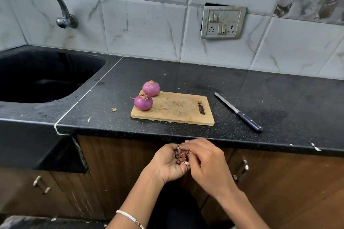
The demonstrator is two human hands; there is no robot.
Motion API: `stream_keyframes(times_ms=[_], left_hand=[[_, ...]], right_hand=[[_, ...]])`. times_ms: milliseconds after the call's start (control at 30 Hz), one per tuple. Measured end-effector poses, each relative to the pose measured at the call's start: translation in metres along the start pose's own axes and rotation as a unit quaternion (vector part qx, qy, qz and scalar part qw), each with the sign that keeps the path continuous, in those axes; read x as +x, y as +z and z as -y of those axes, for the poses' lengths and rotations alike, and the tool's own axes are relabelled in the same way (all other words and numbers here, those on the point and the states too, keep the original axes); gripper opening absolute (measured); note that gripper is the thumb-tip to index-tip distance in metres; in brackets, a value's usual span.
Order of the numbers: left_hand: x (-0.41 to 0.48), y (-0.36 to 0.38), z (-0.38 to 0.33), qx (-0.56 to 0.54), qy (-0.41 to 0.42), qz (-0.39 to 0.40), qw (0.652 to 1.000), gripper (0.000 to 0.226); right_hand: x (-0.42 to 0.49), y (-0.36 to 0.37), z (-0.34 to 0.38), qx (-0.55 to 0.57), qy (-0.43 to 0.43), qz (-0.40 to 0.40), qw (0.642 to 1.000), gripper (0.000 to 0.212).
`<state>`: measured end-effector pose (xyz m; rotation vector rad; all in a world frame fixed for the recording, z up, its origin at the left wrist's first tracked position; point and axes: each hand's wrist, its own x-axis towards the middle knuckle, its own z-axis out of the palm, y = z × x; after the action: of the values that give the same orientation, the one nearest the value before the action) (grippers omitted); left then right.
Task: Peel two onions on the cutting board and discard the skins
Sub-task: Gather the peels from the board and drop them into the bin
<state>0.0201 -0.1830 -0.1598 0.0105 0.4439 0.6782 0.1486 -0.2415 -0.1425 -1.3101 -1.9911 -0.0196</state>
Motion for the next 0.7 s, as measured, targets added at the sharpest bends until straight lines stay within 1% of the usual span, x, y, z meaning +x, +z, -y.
stream_keyframes(times_ms=[67, 133, 200, 267, 300, 367, 467, 533, 633, 700], left_hand=[[0.0, 0.001, -0.001, -0.003, 0.0, -0.003, 1.0, 0.043], [-0.001, 0.004, 0.001, 0.002, 0.0, -0.007, 1.0, 0.04], [-0.003, 0.007, 0.003, 0.004, 0.008, -0.017, 1.0, 0.035], [-0.008, 0.008, 0.004, 0.011, 0.012, -0.021, 1.0, 0.035], [-0.01, 0.007, 0.003, 0.016, 0.013, -0.021, 1.0, 0.036], [-0.017, 0.006, 0.001, 0.012, 0.015, -0.01, 1.0, 0.036], [-0.029, 0.002, -0.002, 0.02, 0.027, -0.018, 0.999, 0.032], [-0.036, -0.007, -0.008, 0.018, 0.036, -0.02, 0.999, 0.032], [-0.049, -0.02, -0.022, -0.01, 0.062, -0.032, 0.998, 0.035], [-0.058, -0.024, -0.031, -0.023, 0.081, -0.042, 0.996, 0.036]], right_hand=[[0.001, -0.003, -0.001, 0.023, 0.015, -0.027, 0.999, 0.034], [0.014, -0.004, -0.006, 0.023, 0.041, -0.026, 0.999, 0.039], [0.026, 0.0, -0.009, 0.002, 0.062, 0.015, 0.998, 0.041], [0.028, 0.006, -0.003, -0.027, 0.054, 0.059, 0.996, 0.044], [0.026, 0.01, 0.003, -0.033, 0.046, 0.067, 0.996, 0.046], [0.021, 0.012, 0.015, -0.026, 0.036, 0.045, 0.998, 0.044], [0.028, 0.011, 0.023, 0.018, 0.031, -0.009, 0.999, 0.033], [0.043, 0.015, 0.03, 0.058, 0.03, -0.011, 0.998, 0.029], [0.081, 0.033, 0.049, 0.087, -0.019, 0.034, 0.995, 0.028], [0.112, 0.054, 0.066, 0.087, -0.064, 0.092, 0.99, 0.031]])
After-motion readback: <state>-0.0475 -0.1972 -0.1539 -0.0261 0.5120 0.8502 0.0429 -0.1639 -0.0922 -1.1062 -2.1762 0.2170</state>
